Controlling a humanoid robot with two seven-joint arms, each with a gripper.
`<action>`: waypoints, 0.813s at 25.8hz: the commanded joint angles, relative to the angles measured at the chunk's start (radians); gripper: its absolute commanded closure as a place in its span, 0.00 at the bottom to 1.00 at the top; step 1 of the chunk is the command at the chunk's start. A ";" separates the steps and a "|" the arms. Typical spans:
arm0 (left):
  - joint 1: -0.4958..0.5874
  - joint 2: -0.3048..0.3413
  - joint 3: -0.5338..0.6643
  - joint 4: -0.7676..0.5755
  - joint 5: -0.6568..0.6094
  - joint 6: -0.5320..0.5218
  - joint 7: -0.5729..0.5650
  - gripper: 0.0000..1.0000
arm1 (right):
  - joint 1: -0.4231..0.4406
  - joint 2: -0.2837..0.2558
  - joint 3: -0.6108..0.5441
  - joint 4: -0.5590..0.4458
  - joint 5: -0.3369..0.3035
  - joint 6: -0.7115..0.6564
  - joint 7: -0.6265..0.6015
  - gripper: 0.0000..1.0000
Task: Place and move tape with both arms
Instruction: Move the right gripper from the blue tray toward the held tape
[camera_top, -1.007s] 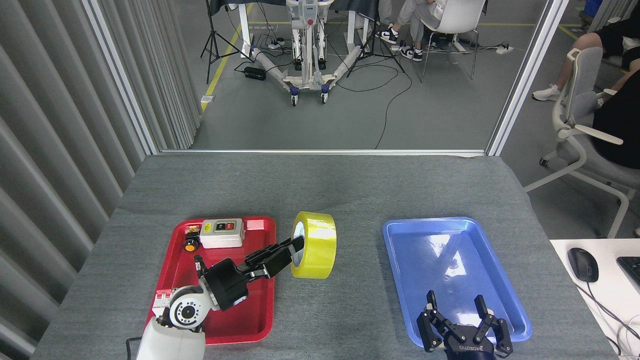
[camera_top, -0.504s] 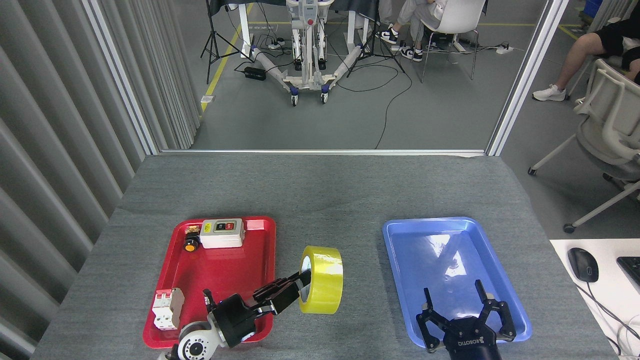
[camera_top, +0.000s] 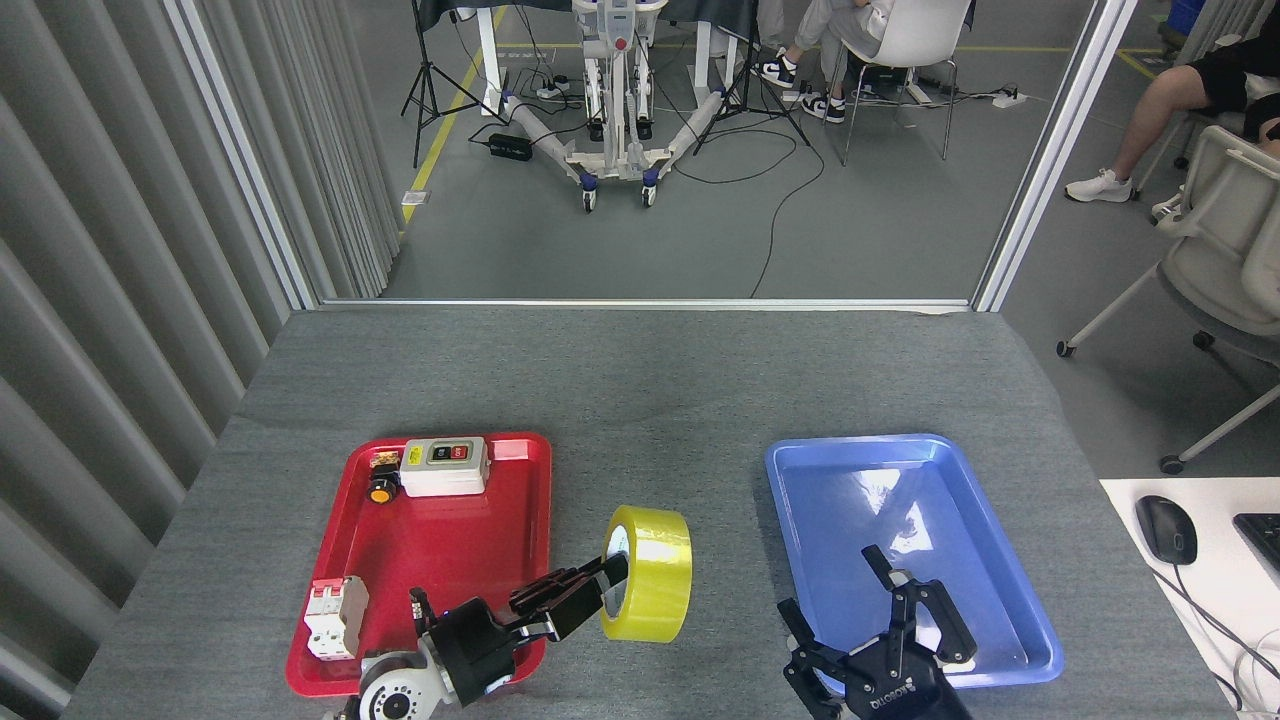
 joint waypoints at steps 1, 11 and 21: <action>0.007 0.001 0.000 0.001 0.001 0.000 -0.003 0.88 | -0.047 -0.053 0.049 0.028 -0.077 0.036 -0.010 0.00; 0.044 0.014 -0.011 -0.003 0.015 -0.043 -0.068 0.80 | -0.353 -0.244 0.287 0.240 -0.303 -0.069 -0.122 0.02; 0.056 0.012 -0.026 -0.005 0.015 -0.043 -0.079 0.80 | -0.311 -0.304 0.382 0.155 -0.306 -0.116 -0.144 0.01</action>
